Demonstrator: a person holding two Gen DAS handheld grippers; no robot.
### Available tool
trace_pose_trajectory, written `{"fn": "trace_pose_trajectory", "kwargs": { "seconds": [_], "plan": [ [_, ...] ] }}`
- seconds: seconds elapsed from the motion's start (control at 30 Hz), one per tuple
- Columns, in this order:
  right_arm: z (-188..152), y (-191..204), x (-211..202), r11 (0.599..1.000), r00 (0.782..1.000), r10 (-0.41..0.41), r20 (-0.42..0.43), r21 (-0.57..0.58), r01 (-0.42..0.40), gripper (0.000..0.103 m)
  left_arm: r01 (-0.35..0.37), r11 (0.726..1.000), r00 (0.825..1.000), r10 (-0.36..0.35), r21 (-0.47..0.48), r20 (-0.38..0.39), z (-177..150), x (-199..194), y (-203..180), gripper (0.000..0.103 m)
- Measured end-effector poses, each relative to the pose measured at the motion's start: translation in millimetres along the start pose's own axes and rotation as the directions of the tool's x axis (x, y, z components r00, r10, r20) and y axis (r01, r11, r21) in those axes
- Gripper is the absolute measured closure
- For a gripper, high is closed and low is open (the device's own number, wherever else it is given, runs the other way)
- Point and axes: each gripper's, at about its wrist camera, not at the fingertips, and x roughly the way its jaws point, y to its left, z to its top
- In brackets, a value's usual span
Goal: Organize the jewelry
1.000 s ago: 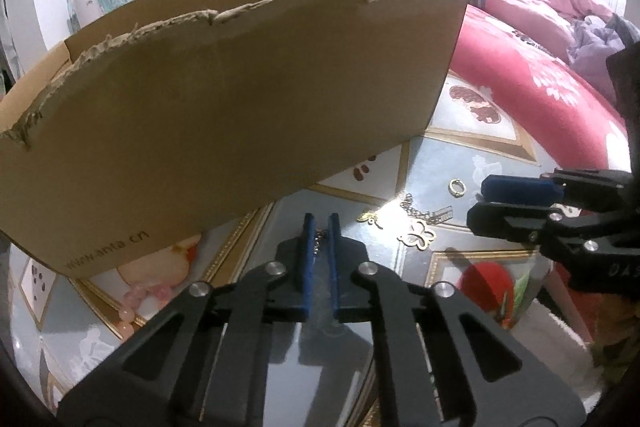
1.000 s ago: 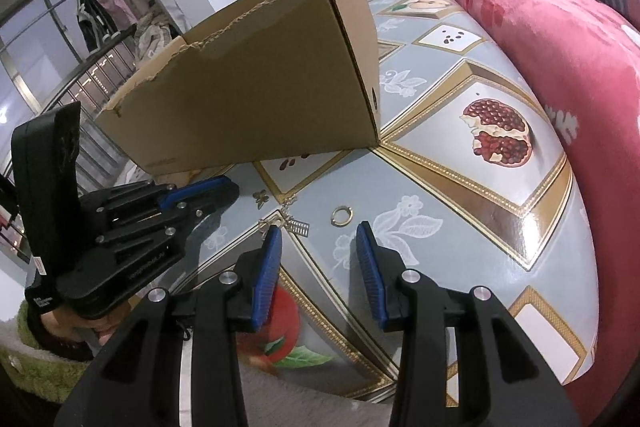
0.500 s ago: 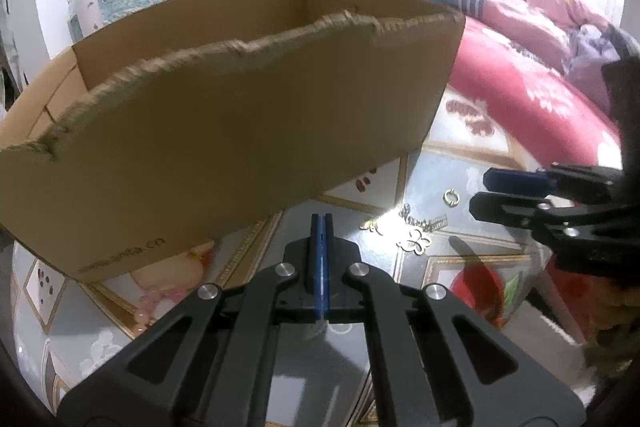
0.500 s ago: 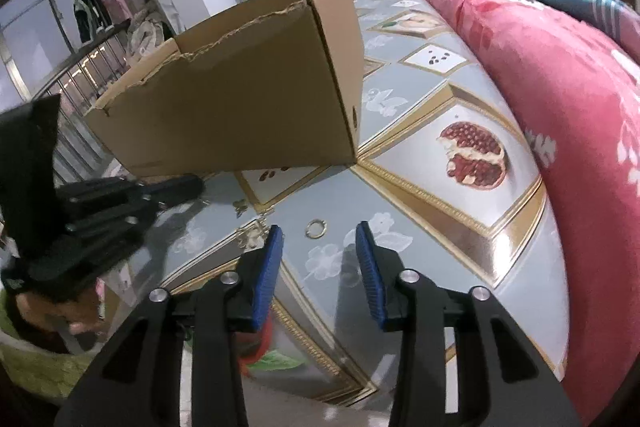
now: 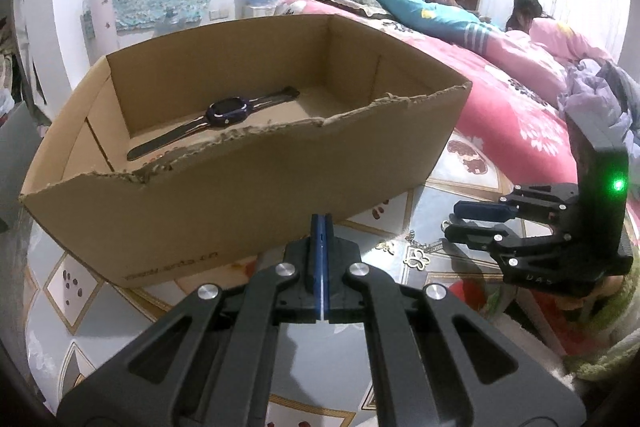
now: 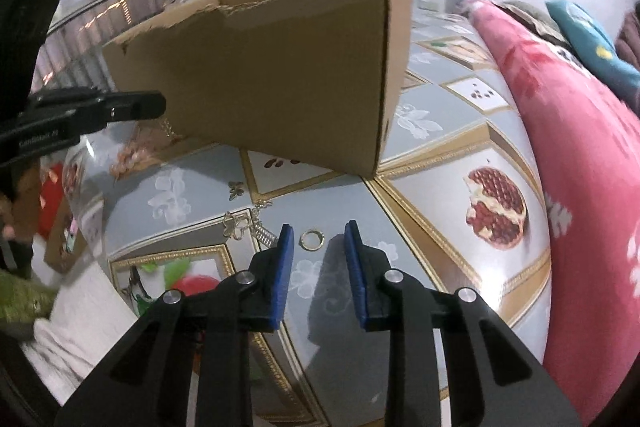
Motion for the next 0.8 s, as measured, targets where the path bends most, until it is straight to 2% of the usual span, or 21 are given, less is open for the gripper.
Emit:
{"fn": "trace_pose_trajectory", "kwargs": {
  "seconds": [0.13, 0.2, 0.3, 0.43, 0.67, 0.8],
  "plan": [
    [4.1, 0.5, 2.5, 0.998, 1.000, 0.017, -0.017, -0.059, -0.018, 0.083, 0.002, 1.000, 1.000, -0.002, -0.001, -0.003, -0.3, -0.3, 2.0, 0.103],
    [6.2, -0.3, 3.7, 0.997, 0.999, 0.035, -0.027, -0.067, -0.037, 0.091, 0.002, 1.000, 1.000, -0.002, -0.001, -0.001, -0.9, -0.7, 1.6, 0.103],
    [7.2, -2.3, 3.7, 0.996, 0.998, 0.059, -0.033, -0.069, -0.061, 0.091, 0.004, 1.000, 1.000, -0.004, -0.003, 0.000, -1.0, -1.2, 1.9, 0.103],
    [5.8, -8.4, 1.2, 0.996, 0.996, 0.086, -0.016, -0.017, -0.086, 0.092, 0.005, 1.000, 1.000, -0.005, -0.001, 0.003, -0.9, -2.7, 0.1, 0.103],
    [5.6, -5.5, -15.8, 0.997, 0.997, 0.073, 0.037, 0.016, -0.073, 0.092, 0.009, 1.000, 0.999, -0.010, 0.021, 0.034, 1.5, -18.4, -5.4, 0.103],
    [13.9, -1.5, -38.7, 0.997, 0.993, 0.068, 0.095, 0.020, -0.070, 0.092, 0.035, 0.999, 0.997, -0.036, 0.017, 0.073, 6.1, -35.4, -5.7, 0.103]
  ]
}}
